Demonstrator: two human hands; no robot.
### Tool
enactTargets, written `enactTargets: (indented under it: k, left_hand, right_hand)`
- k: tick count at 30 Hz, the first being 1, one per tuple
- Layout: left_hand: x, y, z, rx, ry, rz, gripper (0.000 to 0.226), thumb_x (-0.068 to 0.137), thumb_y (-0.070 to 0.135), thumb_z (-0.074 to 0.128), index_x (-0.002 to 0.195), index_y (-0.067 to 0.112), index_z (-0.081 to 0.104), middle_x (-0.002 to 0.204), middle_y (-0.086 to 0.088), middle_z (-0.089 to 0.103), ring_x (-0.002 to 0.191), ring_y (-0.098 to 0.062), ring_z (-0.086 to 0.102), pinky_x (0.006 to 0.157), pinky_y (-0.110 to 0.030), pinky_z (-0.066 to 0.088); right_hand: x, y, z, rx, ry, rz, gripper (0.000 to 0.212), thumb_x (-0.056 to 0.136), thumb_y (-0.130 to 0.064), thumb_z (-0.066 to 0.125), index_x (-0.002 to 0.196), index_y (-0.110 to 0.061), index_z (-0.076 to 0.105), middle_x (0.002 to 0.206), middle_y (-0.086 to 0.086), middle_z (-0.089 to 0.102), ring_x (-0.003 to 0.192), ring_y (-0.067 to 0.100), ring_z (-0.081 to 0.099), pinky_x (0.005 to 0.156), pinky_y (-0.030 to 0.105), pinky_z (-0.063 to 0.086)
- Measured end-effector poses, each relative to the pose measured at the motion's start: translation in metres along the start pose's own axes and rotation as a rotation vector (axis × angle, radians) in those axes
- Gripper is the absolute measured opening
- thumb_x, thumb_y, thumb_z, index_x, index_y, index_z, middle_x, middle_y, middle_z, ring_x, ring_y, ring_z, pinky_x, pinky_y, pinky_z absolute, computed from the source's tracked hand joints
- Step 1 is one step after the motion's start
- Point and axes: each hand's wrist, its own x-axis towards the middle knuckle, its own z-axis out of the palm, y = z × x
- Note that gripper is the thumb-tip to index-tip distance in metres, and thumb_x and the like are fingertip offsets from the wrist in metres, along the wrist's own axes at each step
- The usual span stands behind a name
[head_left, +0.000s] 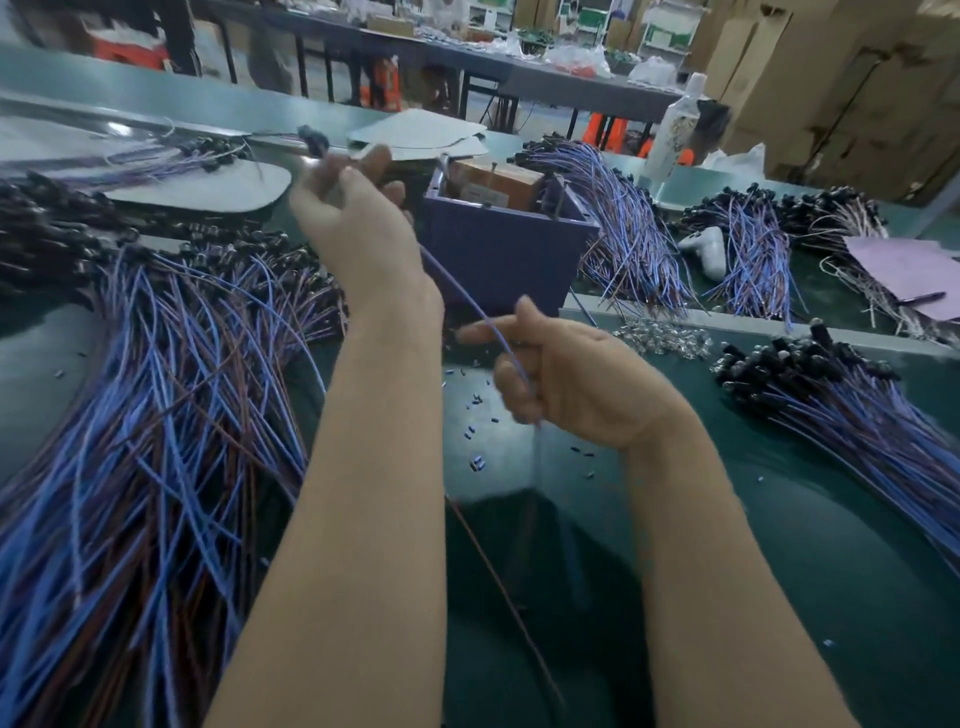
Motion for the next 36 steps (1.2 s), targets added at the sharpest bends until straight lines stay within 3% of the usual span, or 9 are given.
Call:
enactTargets:
  k: [3,7,12,16,18,20,24,29,36]
  left_hand:
    - [0.008,-0.007,-0.01,0.094,0.171,0.116,0.013,0.095,0.0,0.045,0.095,0.012,0.049,0.101,-0.009,0.062,0.079,-0.011,0.057,0.066,-0.013,0.048]
    - [0.021,-0.016,-0.023,0.404,0.231,0.208,0.022,0.086,0.006,0.06,0.072,0.021,0.052,0.115,-0.017,0.061,0.093,-0.023,0.064,0.067,-0.015,0.049]
    - [0.013,-0.024,-0.03,0.631,0.257,0.411,0.021,0.087,0.015,0.062,0.082,0.019,0.042,0.096,0.0,0.051,0.071,-0.011,0.05,0.067,-0.014,0.047]
    - [-0.023,-0.035,-0.005,0.869,-0.502,0.683,0.008,0.092,0.02,0.056,0.092,0.014,0.06,0.088,0.001,0.061,0.076,-0.011,0.057,0.075,-0.025,0.049]
    - [-0.037,-0.048,0.007,1.116,-0.962,0.475,0.024,0.097,0.032,0.05,0.101,0.014,0.064,0.086,0.006,0.062,0.077,-0.01,0.059,0.073,-0.024,0.047]
    - [-0.043,-0.065,0.008,1.368,-1.145,0.261,0.028,0.098,0.036,0.046,0.106,0.017,0.064,0.088,0.004,0.061,0.077,-0.012,0.056,0.072,-0.025,0.042]
    - [-0.04,-0.092,-0.009,1.406,-0.956,0.211,0.019,0.093,0.032,0.056,0.097,0.018,0.068,0.087,-0.001,0.064,0.085,-0.022,0.06,0.076,-0.028,0.046]
    - [-0.031,-0.094,-0.02,1.496,-0.615,0.199,0.019,0.094,0.03,0.053,0.1,0.018,0.066,0.104,-0.01,0.068,0.099,-0.031,0.06,0.083,-0.032,0.045]
    - [-0.035,-0.084,-0.017,1.506,-0.87,0.347,0.025,0.094,0.036,0.05,0.11,0.024,0.065,0.113,-0.001,0.065,0.108,-0.025,0.057,0.093,-0.042,0.047]
  right_hand:
    - [-0.019,0.002,-0.027,-0.143,0.241,-0.029,0.018,0.091,-0.02,0.053,0.099,-0.011,0.066,0.054,-0.003,0.046,0.045,0.009,0.033,0.044,0.016,0.021]
    - [-0.027,-0.004,-0.042,-0.08,0.596,-0.106,0.015,0.095,-0.006,0.05,0.088,-0.009,0.063,0.055,-0.002,0.054,0.039,0.005,0.037,0.04,0.012,0.029]
    - [-0.02,0.001,-0.041,0.111,0.541,-0.17,0.017,0.095,-0.002,0.047,0.084,-0.006,0.06,0.053,-0.001,0.057,0.033,0.003,0.03,0.036,0.012,0.021]
    - [-0.013,0.008,-0.032,0.016,0.406,-0.095,0.014,0.094,-0.001,0.048,0.087,-0.003,0.06,0.055,0.0,0.059,0.035,0.003,0.032,0.036,0.012,0.023]
    - [-0.012,0.009,-0.034,0.095,0.414,-0.113,0.016,0.093,0.001,0.046,0.085,-0.003,0.059,0.056,0.001,0.059,0.038,0.004,0.036,0.038,0.012,0.027]
    - [-0.016,0.009,-0.041,0.219,0.485,-0.094,0.018,0.093,0.003,0.044,0.09,-0.004,0.06,0.061,0.002,0.059,0.043,0.005,0.045,0.041,0.012,0.037]
    - [-0.027,0.013,-0.058,0.381,0.643,-0.004,0.014,0.095,-0.008,0.047,0.098,-0.008,0.061,0.075,0.007,0.064,0.046,0.007,0.055,0.045,0.013,0.047]
    - [-0.029,0.021,-0.063,-0.028,0.859,0.003,0.011,0.094,-0.01,0.055,0.084,-0.008,0.06,0.065,0.004,0.064,0.047,0.006,0.047,0.049,0.015,0.041]
    - [-0.012,0.024,-0.05,-0.238,0.813,-0.196,0.015,0.095,-0.004,0.05,0.087,-0.009,0.061,0.064,0.003,0.058,0.045,0.001,0.05,0.051,0.013,0.043]
